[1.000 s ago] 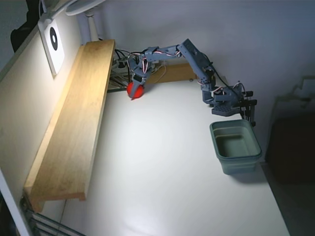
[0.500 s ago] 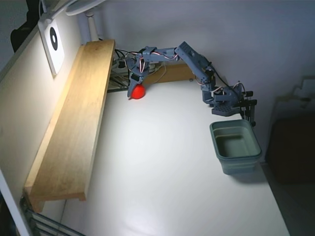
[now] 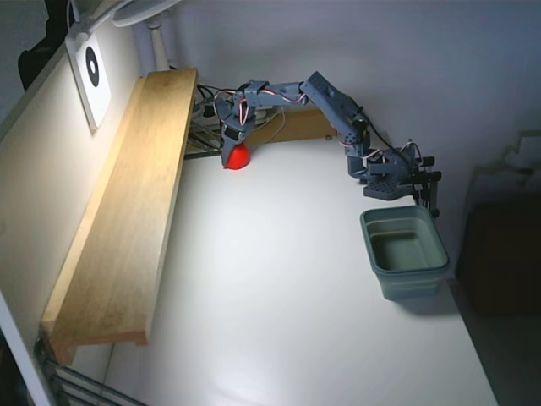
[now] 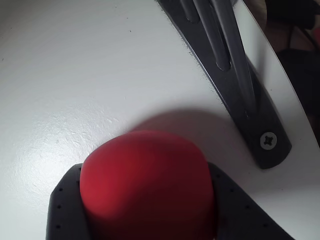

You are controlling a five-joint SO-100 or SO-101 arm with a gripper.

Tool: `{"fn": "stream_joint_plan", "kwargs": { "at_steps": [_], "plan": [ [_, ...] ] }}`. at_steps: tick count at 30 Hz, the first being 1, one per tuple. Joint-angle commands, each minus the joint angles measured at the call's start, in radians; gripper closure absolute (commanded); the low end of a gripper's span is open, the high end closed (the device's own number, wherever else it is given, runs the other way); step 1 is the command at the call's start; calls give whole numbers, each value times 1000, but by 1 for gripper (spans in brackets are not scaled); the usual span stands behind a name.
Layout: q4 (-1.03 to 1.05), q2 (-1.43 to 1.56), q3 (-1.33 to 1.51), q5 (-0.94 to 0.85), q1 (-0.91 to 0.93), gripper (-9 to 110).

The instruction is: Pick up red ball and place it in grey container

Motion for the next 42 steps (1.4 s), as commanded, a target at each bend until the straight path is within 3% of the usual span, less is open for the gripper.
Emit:
{"fn": "stream_joint_plan", "kwargs": {
  "at_steps": [1,27,42],
  "plan": [
    [6,16,-52,2,16,78],
    [1,29,-33,2,16,78],
    [-251,478,667,2,16,78]
  ]
}}
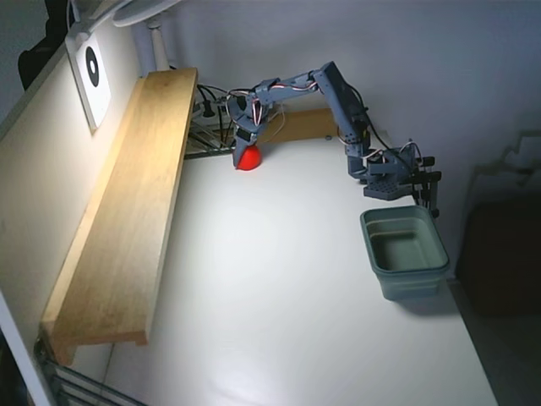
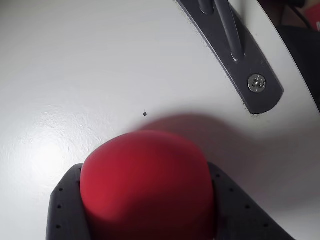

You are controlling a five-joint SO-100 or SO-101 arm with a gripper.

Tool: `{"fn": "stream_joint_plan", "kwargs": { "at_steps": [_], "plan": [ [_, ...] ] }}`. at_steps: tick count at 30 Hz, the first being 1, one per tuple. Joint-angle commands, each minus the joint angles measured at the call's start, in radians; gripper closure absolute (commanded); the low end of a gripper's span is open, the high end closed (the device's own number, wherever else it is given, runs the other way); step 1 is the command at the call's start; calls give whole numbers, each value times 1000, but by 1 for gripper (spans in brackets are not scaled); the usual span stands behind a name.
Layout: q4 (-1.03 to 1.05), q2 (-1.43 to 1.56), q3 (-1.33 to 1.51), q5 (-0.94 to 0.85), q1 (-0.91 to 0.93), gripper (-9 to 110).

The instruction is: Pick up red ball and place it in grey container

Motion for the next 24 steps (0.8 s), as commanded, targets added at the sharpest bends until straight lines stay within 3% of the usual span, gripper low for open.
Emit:
{"fn": "stream_joint_plan", "kwargs": {
  "at_steps": [1,12,24],
  "plan": [
    [-31,156,128,2,9,78],
    [-84,432,456,2,9,78],
    [134,464,271,2,9,78]
  ]
}}
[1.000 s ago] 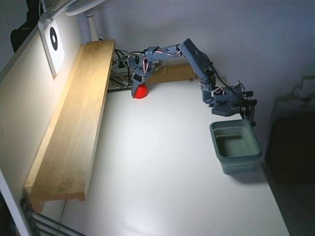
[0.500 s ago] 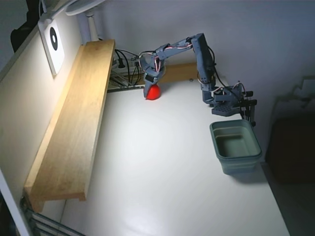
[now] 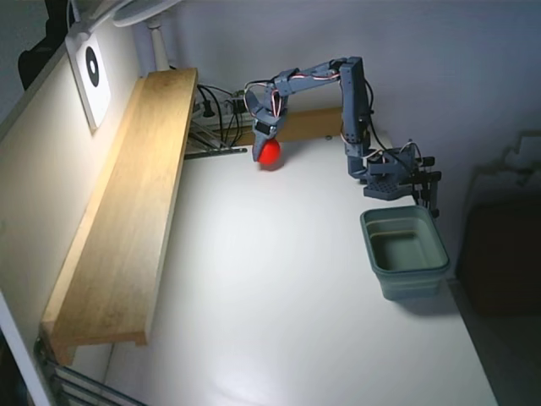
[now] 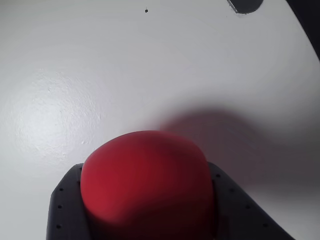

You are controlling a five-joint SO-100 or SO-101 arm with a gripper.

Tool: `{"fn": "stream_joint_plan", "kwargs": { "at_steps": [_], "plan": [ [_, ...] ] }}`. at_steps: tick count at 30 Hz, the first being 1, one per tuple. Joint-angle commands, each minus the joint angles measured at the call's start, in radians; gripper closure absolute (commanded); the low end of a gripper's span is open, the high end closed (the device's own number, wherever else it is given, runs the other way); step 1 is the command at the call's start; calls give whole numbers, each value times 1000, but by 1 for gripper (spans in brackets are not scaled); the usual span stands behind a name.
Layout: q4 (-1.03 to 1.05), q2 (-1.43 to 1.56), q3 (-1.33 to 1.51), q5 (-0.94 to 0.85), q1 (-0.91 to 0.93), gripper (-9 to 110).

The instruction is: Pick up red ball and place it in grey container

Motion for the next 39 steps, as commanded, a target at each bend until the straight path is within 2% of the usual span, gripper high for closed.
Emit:
{"fn": "stream_joint_plan", "kwargs": {
  "at_steps": [1,20,26,39],
  "plan": [
    [90,69,-108,2,9,78],
    [655,-69,-810,2,9,78],
    [666,-75,-827,2,-1,78],
    [666,-75,-827,2,-277,78]
  ]
}}
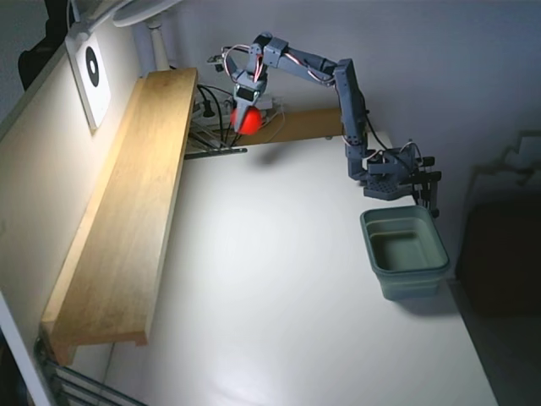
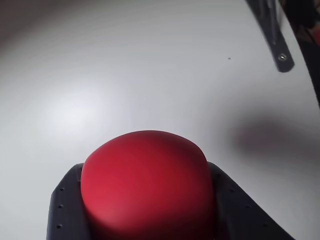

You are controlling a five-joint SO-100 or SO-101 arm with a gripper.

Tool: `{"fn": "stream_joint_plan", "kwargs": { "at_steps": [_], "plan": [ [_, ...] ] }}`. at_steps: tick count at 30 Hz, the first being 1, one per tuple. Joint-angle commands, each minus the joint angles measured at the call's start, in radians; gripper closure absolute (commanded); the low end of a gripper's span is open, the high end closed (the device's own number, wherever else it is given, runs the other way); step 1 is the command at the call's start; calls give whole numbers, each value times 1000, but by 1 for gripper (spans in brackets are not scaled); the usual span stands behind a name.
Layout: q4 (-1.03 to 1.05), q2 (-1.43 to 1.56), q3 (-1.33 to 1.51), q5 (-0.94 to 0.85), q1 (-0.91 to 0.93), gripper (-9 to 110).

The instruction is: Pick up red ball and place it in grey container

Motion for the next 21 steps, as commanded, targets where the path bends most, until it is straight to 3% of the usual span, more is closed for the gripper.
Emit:
{"fn": "stream_joint_plan", "kwargs": {
  "at_steps": [1,21],
  "plan": [
    [12,26,-40,3,-71,78],
    [12,26,-40,3,-597,78]
  ]
}}
